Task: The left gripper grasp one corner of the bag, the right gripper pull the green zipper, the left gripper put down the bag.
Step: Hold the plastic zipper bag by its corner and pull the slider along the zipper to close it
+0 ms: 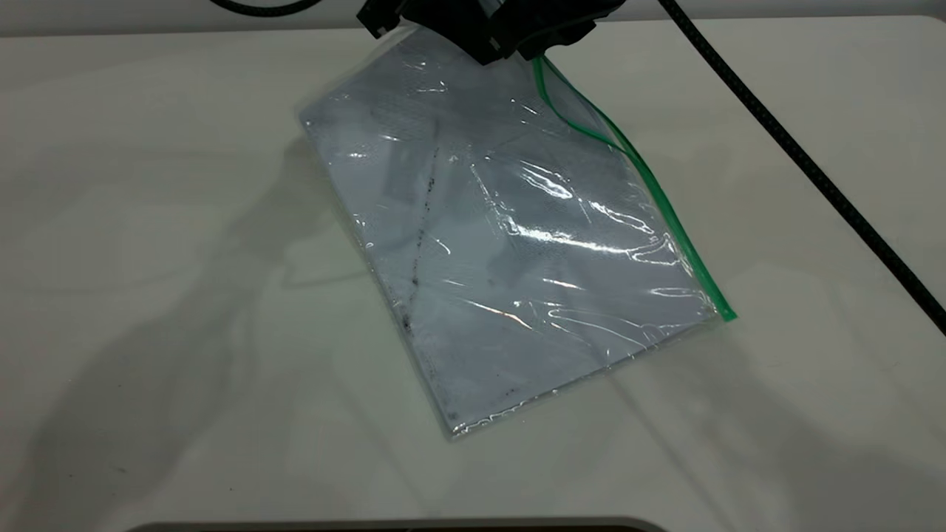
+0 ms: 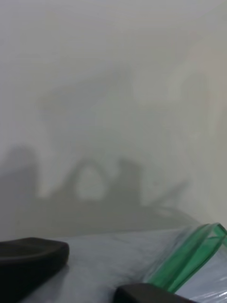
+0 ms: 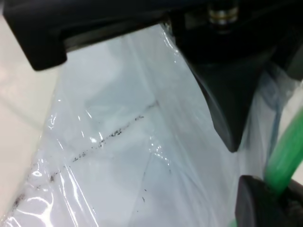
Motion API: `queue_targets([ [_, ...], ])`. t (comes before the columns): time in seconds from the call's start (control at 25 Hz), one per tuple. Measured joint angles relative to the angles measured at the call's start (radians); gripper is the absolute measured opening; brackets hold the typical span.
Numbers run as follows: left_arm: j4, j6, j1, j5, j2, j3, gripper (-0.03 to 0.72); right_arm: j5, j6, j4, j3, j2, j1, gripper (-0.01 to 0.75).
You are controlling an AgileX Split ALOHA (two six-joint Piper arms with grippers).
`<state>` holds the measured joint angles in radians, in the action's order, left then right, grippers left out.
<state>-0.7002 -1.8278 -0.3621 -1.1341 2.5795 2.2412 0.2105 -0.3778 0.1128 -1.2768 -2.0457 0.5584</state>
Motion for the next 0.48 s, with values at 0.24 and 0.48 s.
queue_targets([
  [0.24, -0.003, 0.014, 0.008, -0.029, -0.006, 0.0, 0.053, 0.052, 0.017, 0.0, 0.0, -0.001, 0.0, 0.071],
  [0.48, 0.007, 0.014, 0.013, -0.032, -0.006, 0.0, 0.053, 0.082, 0.018, -0.003, 0.0, -0.035, 0.0, 0.076],
])
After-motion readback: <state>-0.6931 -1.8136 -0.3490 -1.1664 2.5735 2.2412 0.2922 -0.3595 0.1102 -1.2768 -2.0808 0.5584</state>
